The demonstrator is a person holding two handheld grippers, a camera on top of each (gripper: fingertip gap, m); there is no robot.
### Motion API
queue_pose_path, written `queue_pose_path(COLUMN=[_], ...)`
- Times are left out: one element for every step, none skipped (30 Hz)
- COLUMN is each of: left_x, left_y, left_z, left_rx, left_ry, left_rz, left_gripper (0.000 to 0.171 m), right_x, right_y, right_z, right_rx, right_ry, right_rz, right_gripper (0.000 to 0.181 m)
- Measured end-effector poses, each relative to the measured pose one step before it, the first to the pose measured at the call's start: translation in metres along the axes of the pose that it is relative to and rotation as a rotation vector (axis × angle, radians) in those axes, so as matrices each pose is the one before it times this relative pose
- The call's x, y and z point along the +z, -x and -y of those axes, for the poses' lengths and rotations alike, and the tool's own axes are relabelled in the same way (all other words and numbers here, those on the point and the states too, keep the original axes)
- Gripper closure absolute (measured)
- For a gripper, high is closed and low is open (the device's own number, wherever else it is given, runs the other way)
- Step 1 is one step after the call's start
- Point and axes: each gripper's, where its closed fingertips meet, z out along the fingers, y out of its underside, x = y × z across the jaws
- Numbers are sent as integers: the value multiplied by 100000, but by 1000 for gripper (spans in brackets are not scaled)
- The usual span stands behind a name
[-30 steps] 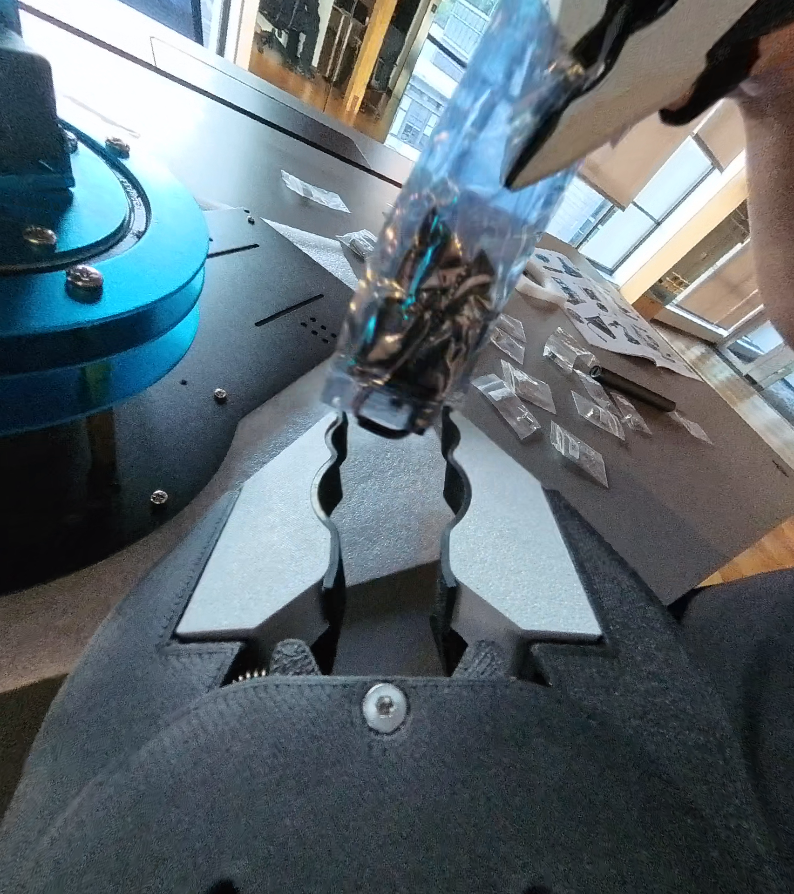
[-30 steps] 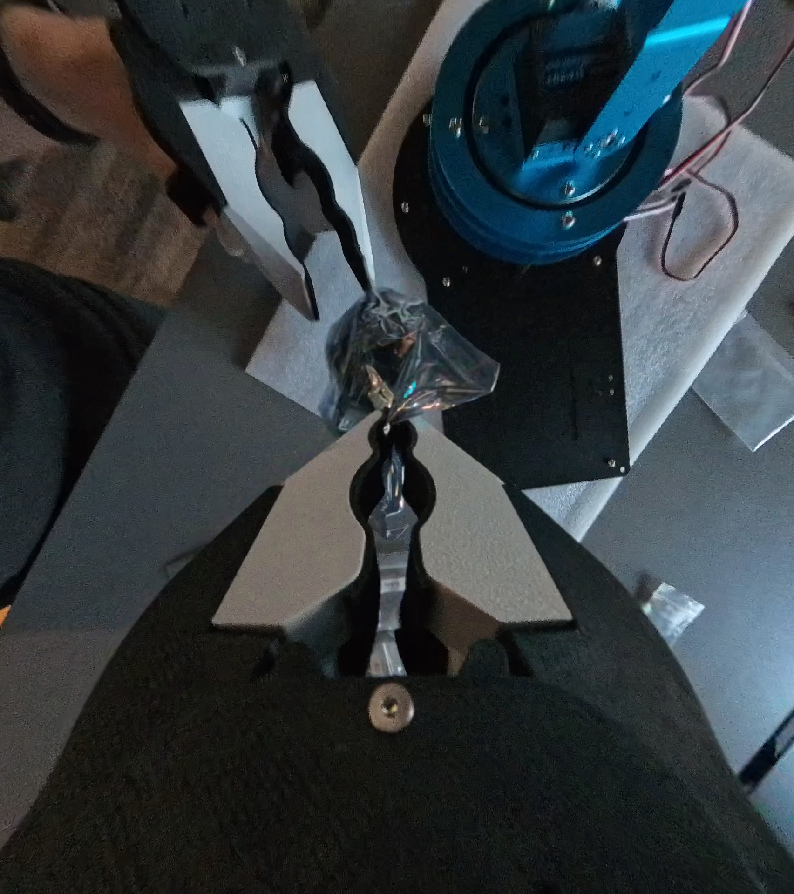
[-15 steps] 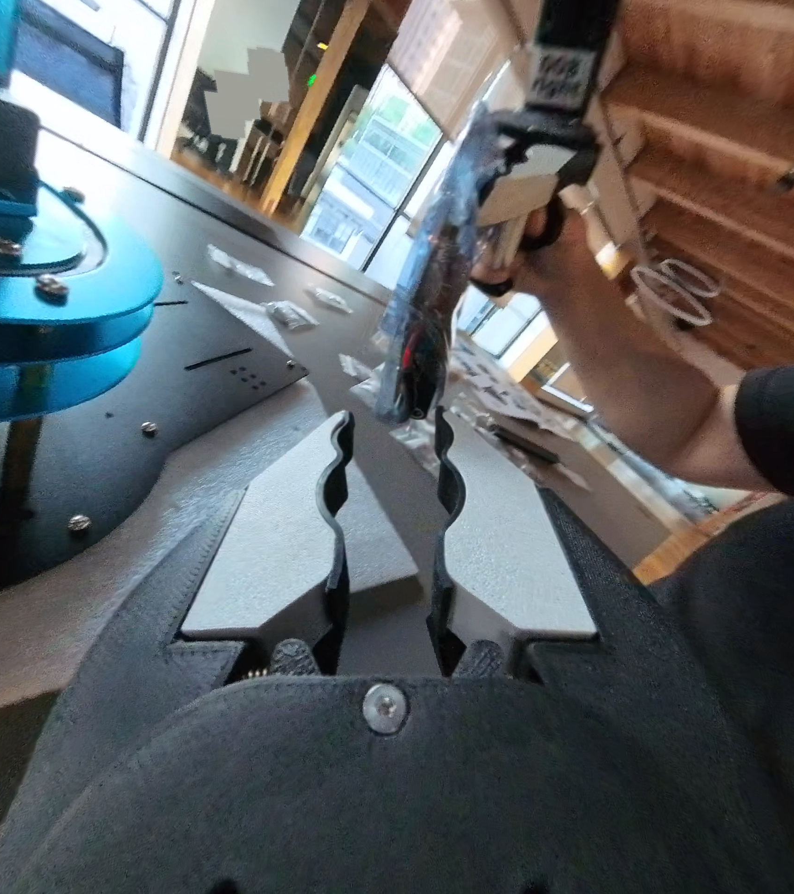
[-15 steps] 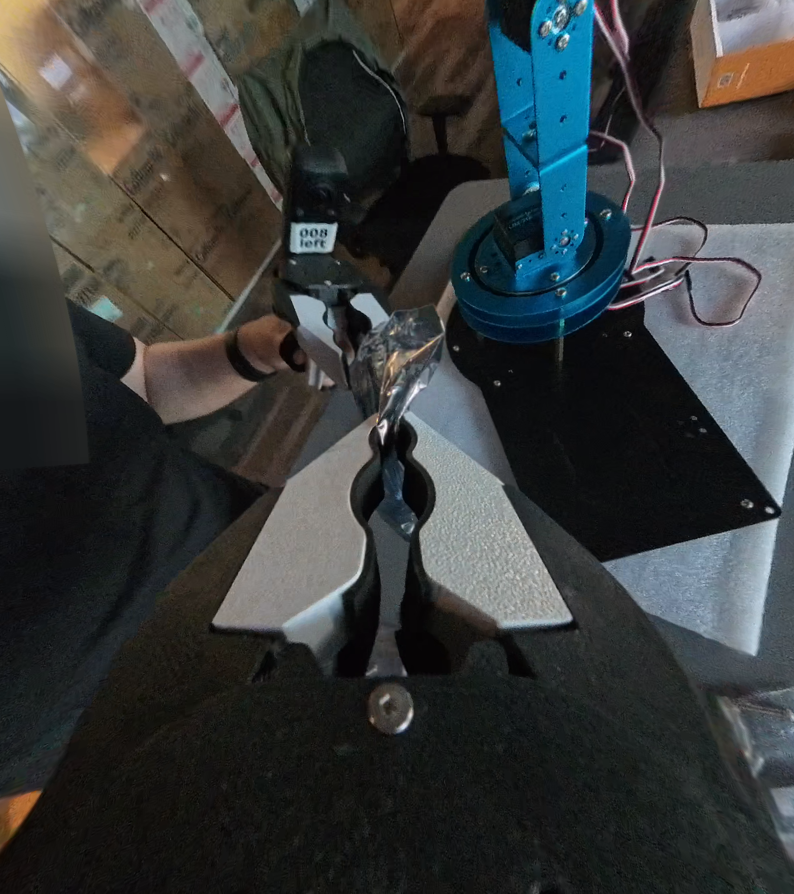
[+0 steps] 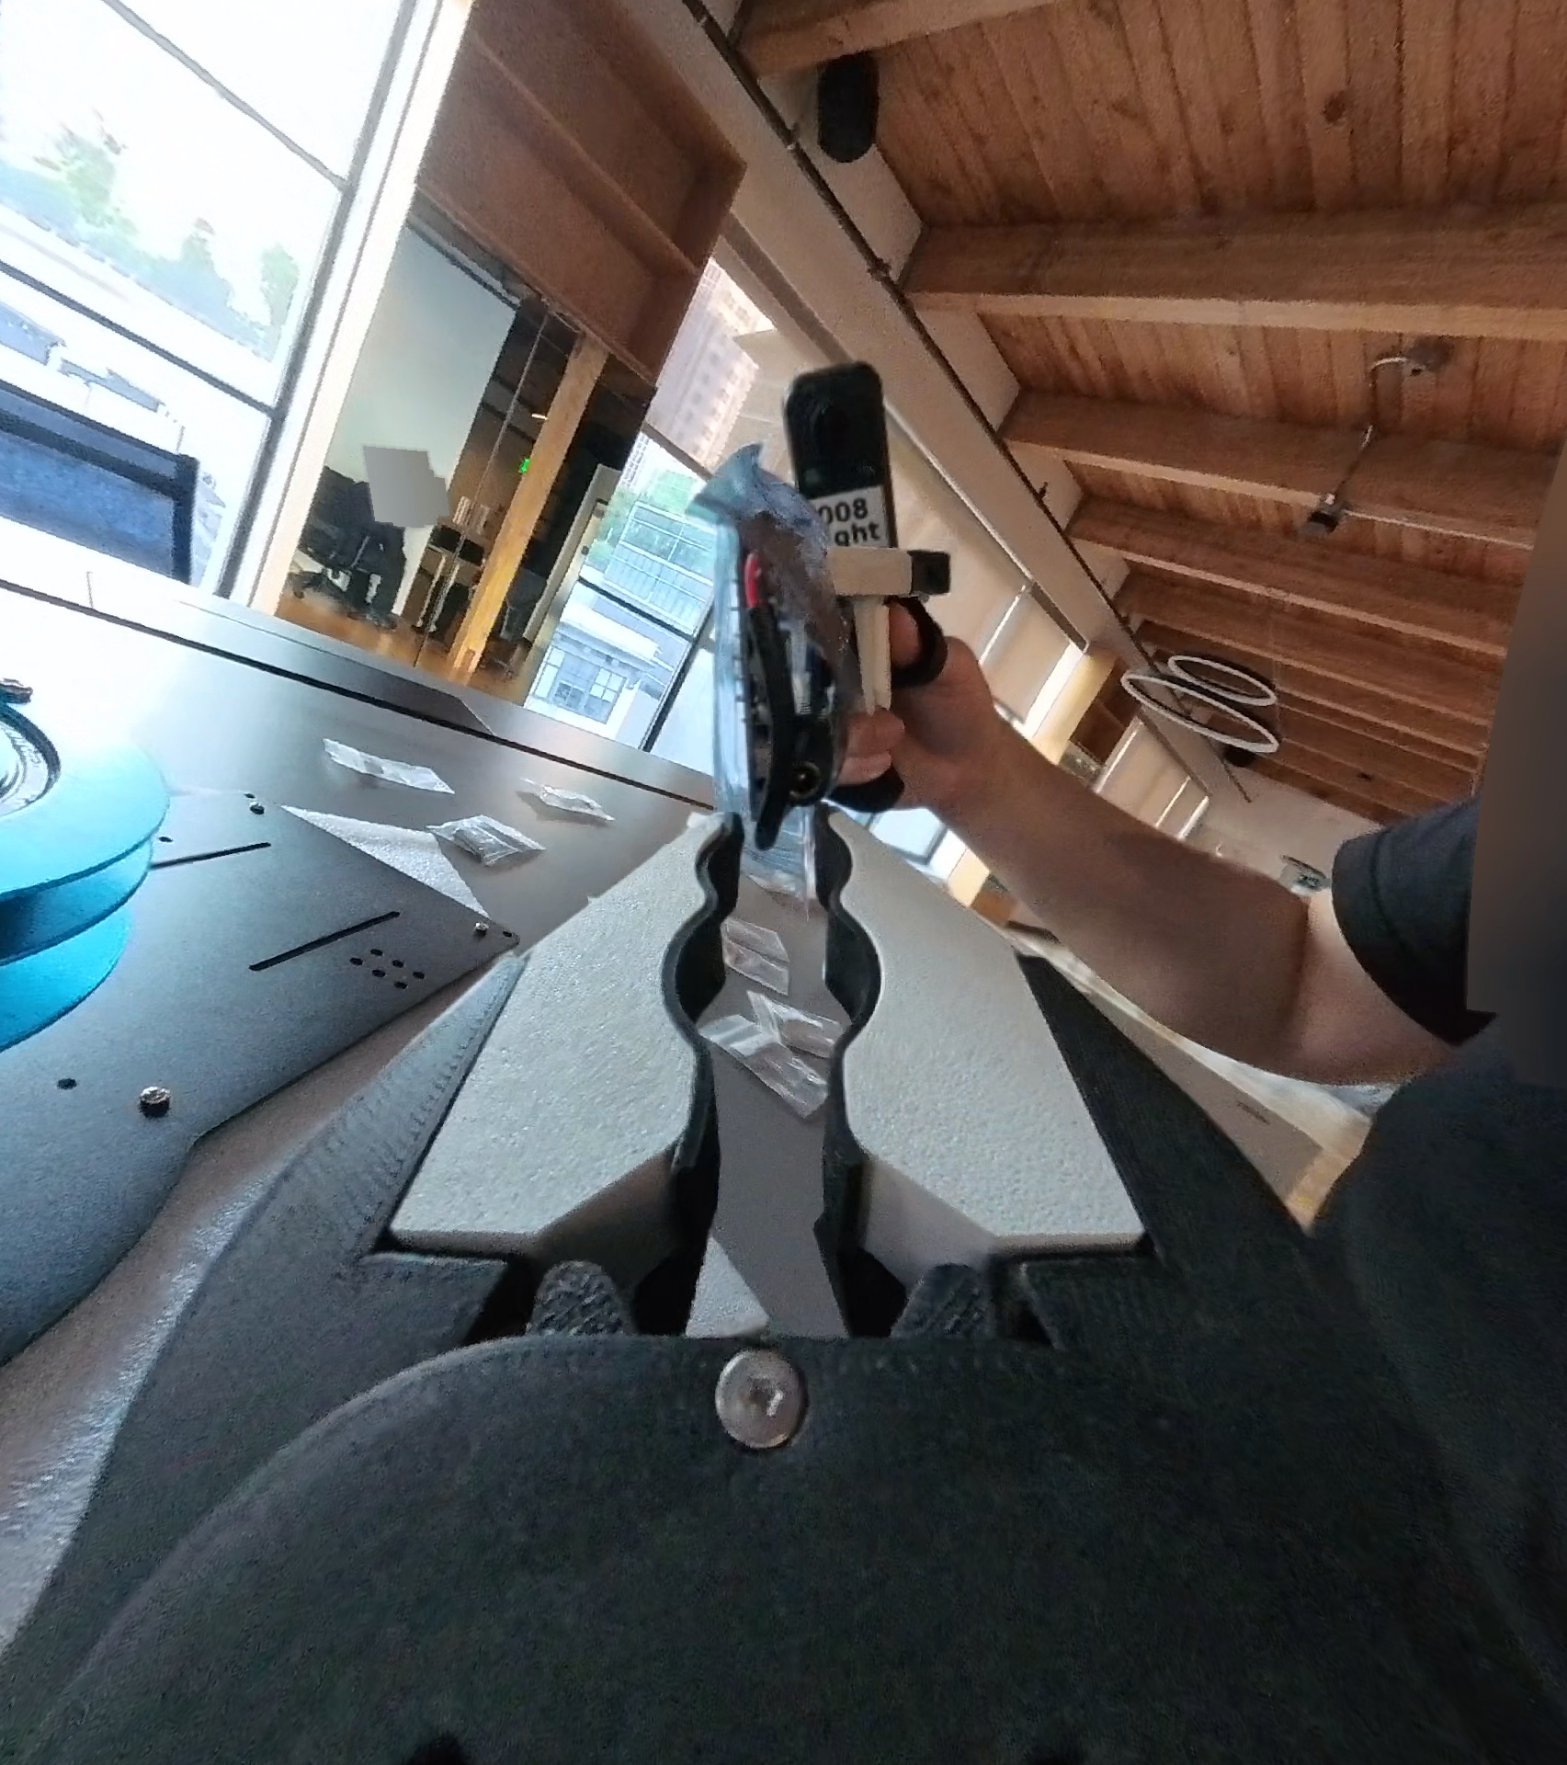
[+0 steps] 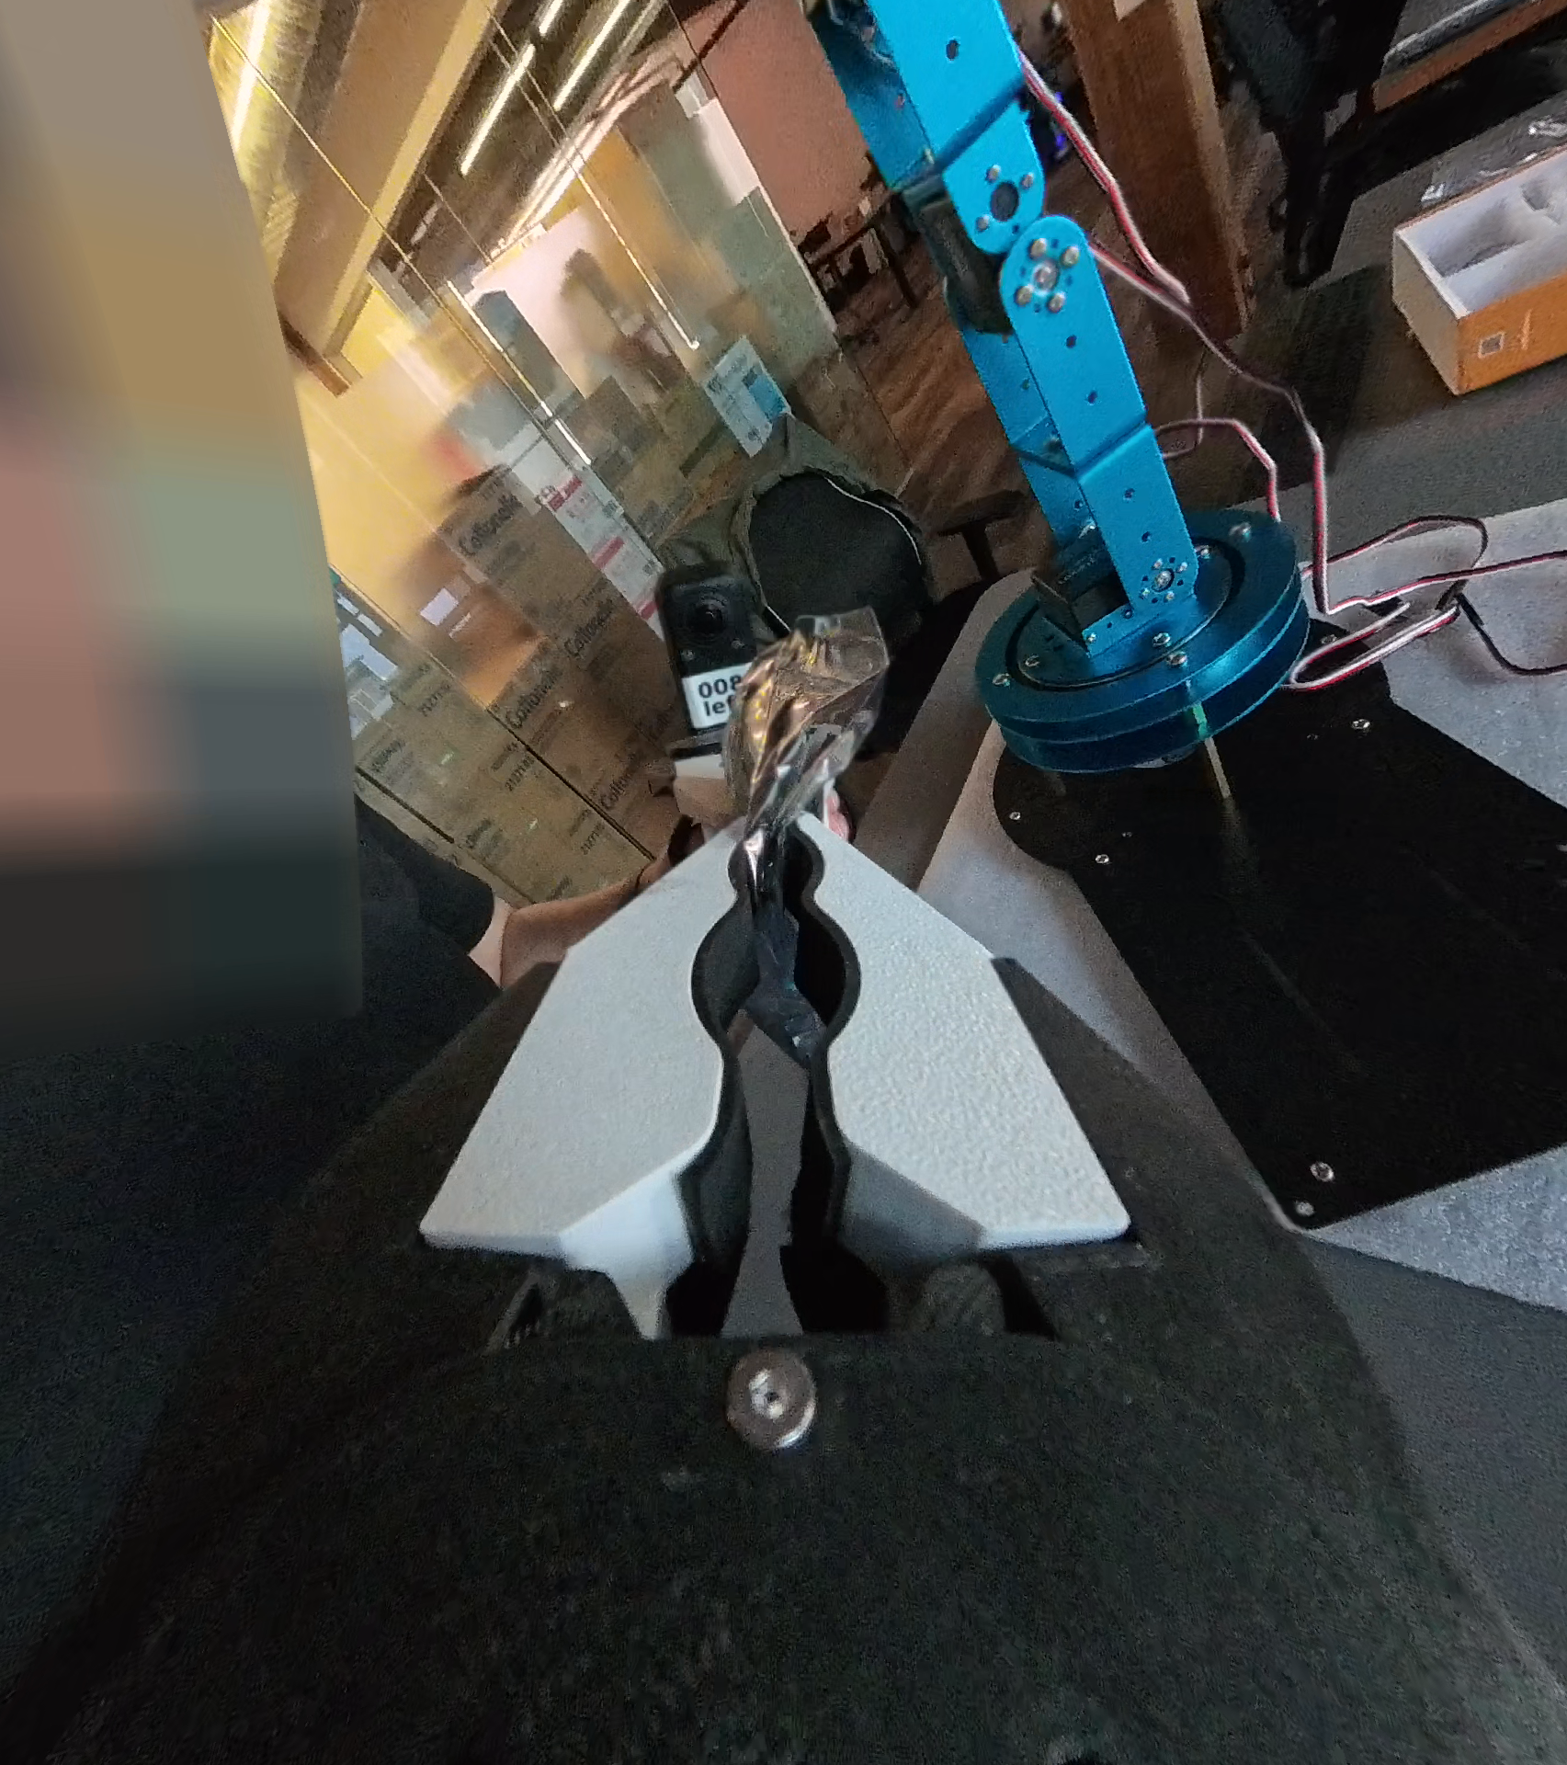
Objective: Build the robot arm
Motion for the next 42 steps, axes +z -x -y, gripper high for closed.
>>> queue_pose_path(left_x=[-50, -63, -51, -40, -46, -63, -57, -54, -58, -72, -83, -84, -78, -84, -111, -139, -110, -56, -5, 57, 74, 86, 80, 101, 96, 80, 44, 10, 10, 21, 40, 33, 38, 41, 21, 19, 27, 49, 50, 58, 91, 137], left_y=[-107, -59, -58, -39, 53, 22, -78, -107, -99, -91, -23, 6, -27, -13, 70, 31, 3, -24, 43, 389, 446, -34, -334, -173, -112, -76, -14, -90, -164, -44, 76, 82, 81, -12, -35, 34, -98, -128, -87, 77, 145, 64], left_z=[131, 94, 87, 68, 58, 127, 205, 229, 282, 323, 282, 225, 107, 76, 152, 234, 249, 186, 18, -210, -316, -186, -32, -5, -66, -49, 41, 141, 188, 177, 21, -126, -117, -73, 0, 20, 60, -7, -45, -137, -285, -379], left_rx=[1289, 989, 476, 130, 295, 763, 848, 659, 642, 321, -216, -491, -218, 331, 1239, 1673, 1361, 644, -126, -553, -848, -1283, -1819, -1079, 307, 970, 1179, 890, -206, -900, -752, 21, 845, 850, 673, 627, 755, 492, 314, -328, -1574, -2591], left_ry=[-736, -468, -332, -364, -286, -686, -1167, -1213, -1452, -1794, -1493, -1134, -614, -437, -930, -1335, -1262, -1028, -68, 1045, 1583, 736, -79, -202, 133, 178, -251, -932, -1276, -1374, -370, 596, 540, 343, 3, -152, -376, 4, 216, 696, 1683, 2198], left_rz=[-243, 92, -53, 54, 631, 550, -32, -205, -257, -364, -325, -322, -632, -220, 785, 693, 458, -162, -63, 1670, 1815, -1264, -2907, -1508, -678, -110, 468, -283, -1155, -704, -213, -132, 333, -100, -200, 275, -424, -690, -513, 206, 214, -593], left_gripper=[161, 162, 162, 162, 162, 161, 161, 161, 160, 159, 159, 160, 164, 167, 167, 168, 167, 167, 166, 162, 154, 154, 157, 160, 164, 165, 166, 165, 165, 162, 160, 161, 162, 163, 165, 167, 168, 169, 169, 169, 169, 167], right_x=[-65, -66, -41, -88, -70, -102, -45, -31, -3, -43, -28, 16, 30, 12, -3, 79, -12, -26, -17, -40, -20, -42, -60, -57, -63, -71, -68, -52, -35, -20, -17, -17, -21, -9, -19, -13, -3, -11, -38, -55, -59, -30], right_y=[-217, -49, -64, -155, -19, 44, 4, 102, 179, -18, -5, -2, 25, -30, -8, 30, -29, -54, -134, -56, -28, 20, 102, -10, -56, -69, -63, 29, 18, 21, -26, -79, -3, -37, -51, 0, -6, -20, 3, -39, -77, -103], right_z=[-76, -20, -57, -49, -16, 5, 39, 18, 29, -10, -46, -45, 29, 16, 21, 47, 24, 12, -42, -50, -25, -23, 30, 60, 50, 34, 19, -4, -1, -31, -47, -61, -46, -34, -50, -11, -6, 2, 18, 25, -12, -35], right_rx=[1418, 1590, 1319, 770, 528, 314, 368, 452, 623, 286, 101, -60, 122, 274, 159, 220, 206, 101, 73, -30, -12, 40, -168, 78, 106, 121, -2, 85, 16, -50, -224, -201, 108, 204, 281, 277, 78, 0, -115, -85, -154, -82], right_ry=[-1063, -1311, -1022, -787, -789, -891, -777, -780, -818, -413, -46, -142, -426, -177, -306, -399, -244, -45, 177, 201, 101, -84, -390, -414, -349, -229, -106, -127, -74, 168, 306, 398, 253, 52, 41, -176, -238, -145, -166, -231, -4, 118], right_rz=[-31, 1382, 1315, 720, 1129, 1061, 557, 995, 920, 397, 366, 130, 304, 359, 240, 140, 276, 51, -39, 92, 40, 162, 162, 122, -118, -221, -206, 306, 132, 114, -326, -508, 171, 72, 121, 328, 135, 34, 36, -202, -479, -521], right_gripper=[181, 181, 181, 181, 181, 181, 181, 181, 181, 181, 181, 181, 181, 181, 181, 181, 181, 181, 181, 181, 181, 181, 181, 181, 181, 181, 181, 181, 181, 181, 181, 181, 181, 181, 181, 181, 181, 181, 181, 181, 181, 181])
